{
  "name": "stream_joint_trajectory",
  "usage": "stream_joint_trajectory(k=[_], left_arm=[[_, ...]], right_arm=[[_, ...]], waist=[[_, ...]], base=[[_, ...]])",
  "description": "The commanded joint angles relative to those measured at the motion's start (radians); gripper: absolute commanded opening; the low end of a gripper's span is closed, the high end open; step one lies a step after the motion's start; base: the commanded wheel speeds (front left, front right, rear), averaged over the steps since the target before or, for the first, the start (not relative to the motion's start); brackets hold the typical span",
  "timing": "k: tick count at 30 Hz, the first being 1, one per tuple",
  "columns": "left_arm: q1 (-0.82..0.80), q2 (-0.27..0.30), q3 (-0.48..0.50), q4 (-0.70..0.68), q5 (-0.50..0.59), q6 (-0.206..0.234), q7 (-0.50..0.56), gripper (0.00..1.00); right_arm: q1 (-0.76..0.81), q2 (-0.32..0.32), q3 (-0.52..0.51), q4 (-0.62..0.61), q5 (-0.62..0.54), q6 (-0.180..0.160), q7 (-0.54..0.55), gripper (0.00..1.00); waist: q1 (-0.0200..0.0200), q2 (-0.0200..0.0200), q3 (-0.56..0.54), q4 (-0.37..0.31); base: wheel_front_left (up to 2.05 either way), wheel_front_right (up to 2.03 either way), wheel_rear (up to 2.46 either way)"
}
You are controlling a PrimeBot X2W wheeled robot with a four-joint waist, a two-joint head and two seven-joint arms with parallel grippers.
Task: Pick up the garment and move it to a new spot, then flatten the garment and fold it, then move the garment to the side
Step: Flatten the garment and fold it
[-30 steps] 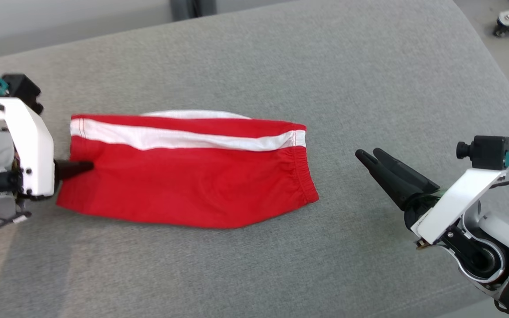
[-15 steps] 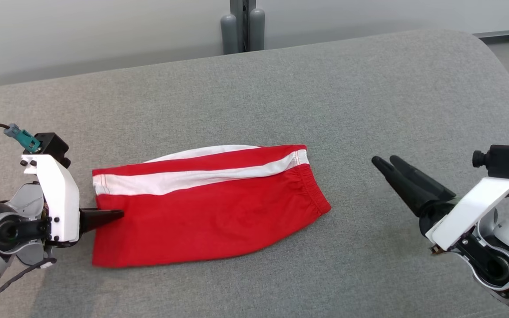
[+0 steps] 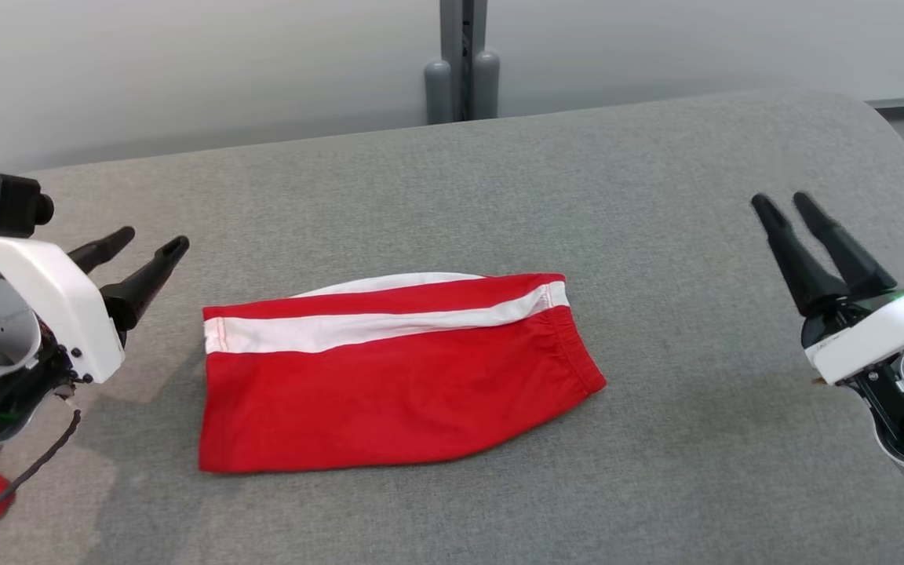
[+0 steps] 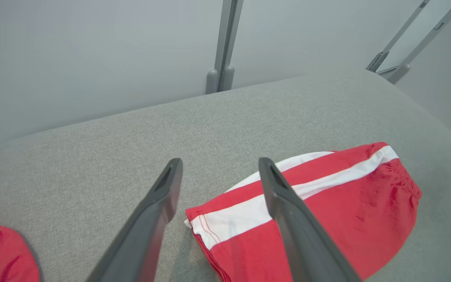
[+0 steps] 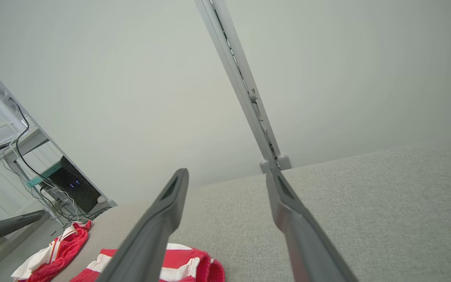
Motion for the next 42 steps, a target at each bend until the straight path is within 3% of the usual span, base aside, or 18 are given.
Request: stream_joint_trajectory(k=[1, 5, 10, 11, 15, 18, 22, 27, 32, 42], left_arm=[[0.026, 0.008, 0.016, -0.018, 0.024, 0.021, -0.059, 1.0], [0.1, 0.003, 0.057, -0.082, 0.061, 0.1, -0.24, 1.0], [0.215, -0.009, 0.104, -0.169, 0.097, 0.206, -0.45, 1.0], [0.263, -0.029, 0.124, -0.201, 0.112, 0.247, -0.505, 1.0], [0.362, -0.087, 0.197, -0.25, 0.161, 0.304, -0.539, 1.0], [0.447, -0.16, 0.314, -0.294, 0.278, 0.335, -0.54, 1.0], [0.564, -0.257, 0.458, -0.333, 0.448, 0.329, -0.54, 1.0], [0.683, -0.36, 0.569, -0.349, 0.624, 0.302, -0.54, 1.0], [0.736, -0.47, 0.643, -0.349, 0.712, 0.248, -0.54, 1.0], [0.742, -0.567, 0.725, -0.327, 0.817, 0.149, -0.54, 1.0]], right_arm=[[0.038, 0.032, -0.063, 0.008, -0.06, 0.0, -0.004, 1.0], [0.13, 0.115, -0.244, 0.006, -0.229, 0.0, -0.005, 1.0], [0.239, 0.218, -0.363, 0.002, -0.365, 0.0, -0.005, 1.0], [0.274, 0.25, -0.399, 0.003, -0.408, 0.0, -0.005, 1.0], [0.336, 0.31, -0.482, -0.012, -0.503, 0.0, -0.005, 1.0], [0.386, 0.358, -0.543, -0.04, -0.591, 0.0, -0.005, 1.0], [0.425, 0.404, -0.59, -0.08, -0.681, 0.0, -0.005, 1.0], [0.443, 0.428, -0.583, -0.051, -0.792, 0.0, -0.005, 1.0], [0.458, 0.451, -0.585, -0.023, -0.814, 0.0, -0.004, 1.0], [0.371, 0.465, -0.538, 0.078, -0.832, 0.0, 0.06, 1.0]], waist=[[0.0, 0.0, -0.011, 0.015], [0.0, 0.0, -0.029, 0.04], [0.0, 0.0, -0.042, 0.07], [0.0, 0.0, -0.045, 0.081], [0.0, 0.0, -0.053, 0.105], [0.0, 0.0, -0.054, 0.115], [0.0, 0.0, -0.051, 0.115], [0.0, 0.0, -0.054, 0.108], [0.0, 0.0, -0.062, 0.114], [0.0, 0.0, -0.06, 0.125]], base=[[0.0, 0.0, 0.0], [0.0, 0.0, 0.0], [0.0, 0.0, 0.0], [0.0, 0.0, 0.0], [0.0, 0.0, 0.0], [0.0, 0.0, 0.0], [0.0, 0.0, 0.0], [0.0, 0.0, 0.0], [0.0, 0.0, 0.0], [0.0, 0.0, 0.0]])
